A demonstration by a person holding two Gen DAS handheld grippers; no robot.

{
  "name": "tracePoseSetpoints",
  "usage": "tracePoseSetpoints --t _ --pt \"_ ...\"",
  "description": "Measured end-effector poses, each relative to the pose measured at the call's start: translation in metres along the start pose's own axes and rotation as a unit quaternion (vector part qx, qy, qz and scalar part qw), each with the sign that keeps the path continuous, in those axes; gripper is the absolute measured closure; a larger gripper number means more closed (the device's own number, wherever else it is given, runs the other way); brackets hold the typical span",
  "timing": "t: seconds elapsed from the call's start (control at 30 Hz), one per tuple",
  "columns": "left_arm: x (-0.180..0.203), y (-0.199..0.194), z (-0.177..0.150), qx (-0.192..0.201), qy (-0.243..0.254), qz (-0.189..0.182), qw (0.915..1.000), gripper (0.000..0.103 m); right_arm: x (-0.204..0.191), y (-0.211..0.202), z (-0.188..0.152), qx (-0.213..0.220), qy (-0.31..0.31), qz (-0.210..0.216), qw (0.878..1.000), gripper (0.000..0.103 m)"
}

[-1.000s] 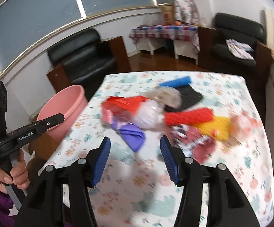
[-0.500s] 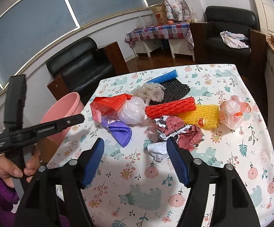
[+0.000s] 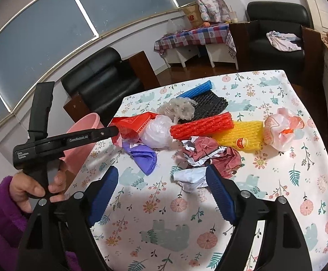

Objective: Collect trash
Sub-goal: 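Grasp the red mesh bag with the left tool while the right tool grasps the red net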

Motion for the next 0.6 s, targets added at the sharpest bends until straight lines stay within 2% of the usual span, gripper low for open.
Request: tracePoseSetpoints --t 0.1,0.17,0.2,0.23,0.27,0.37,0.43,0.6 --pt "0.000 0.003 0.000 0.010 -0.002 0.005 0.9999 0.073 0.003 0.000 0.001 -0.001 0.004 -0.004 1.000 0.025" --pt "-0.001 0.004 0.000 0.015 -0.006 0.009 0.9998 0.077 0.004 0.001 0.000 -0.002 0.004 -0.005 1.000 0.025" --pt "-0.003 0.005 0.000 0.017 -0.010 0.010 0.9998 0.090 0.004 0.001 0.000 -0.002 0.003 -0.005 1.000 0.025" --pt "-0.005 0.004 0.000 0.019 -0.015 0.012 0.9996 0.098 0.004 0.000 0.000 -0.002 0.002 -0.006 1.000 0.025" --pt "-0.007 0.003 0.000 0.023 -0.018 0.012 0.9995 0.101 0.004 0.000 0.000 -0.002 0.002 -0.008 1.000 0.025" --pt "-0.009 -0.005 0.000 0.039 -0.020 0.014 0.9989 0.103 0.009 0.000 0.000 -0.006 0.008 -0.015 1.000 0.025" --pt "-0.011 -0.012 -0.001 0.048 -0.021 0.015 0.9985 0.103 0.018 0.000 0.000 -0.011 0.025 -0.021 0.999 0.034" --pt "-0.018 -0.030 -0.006 0.060 -0.025 0.014 0.9978 0.103 0.041 -0.001 -0.001 -0.015 0.055 -0.037 0.998 0.045"
Point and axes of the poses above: each gripper's, at about its wrist camera, not at the fingertips, and y roughly the way its jaws point, x to its right, z to its top, the point moved 2 cm from there along y, roughly the way its jaws point, and after that the axes turned 3 degrees about z, right-handed, at the moved point
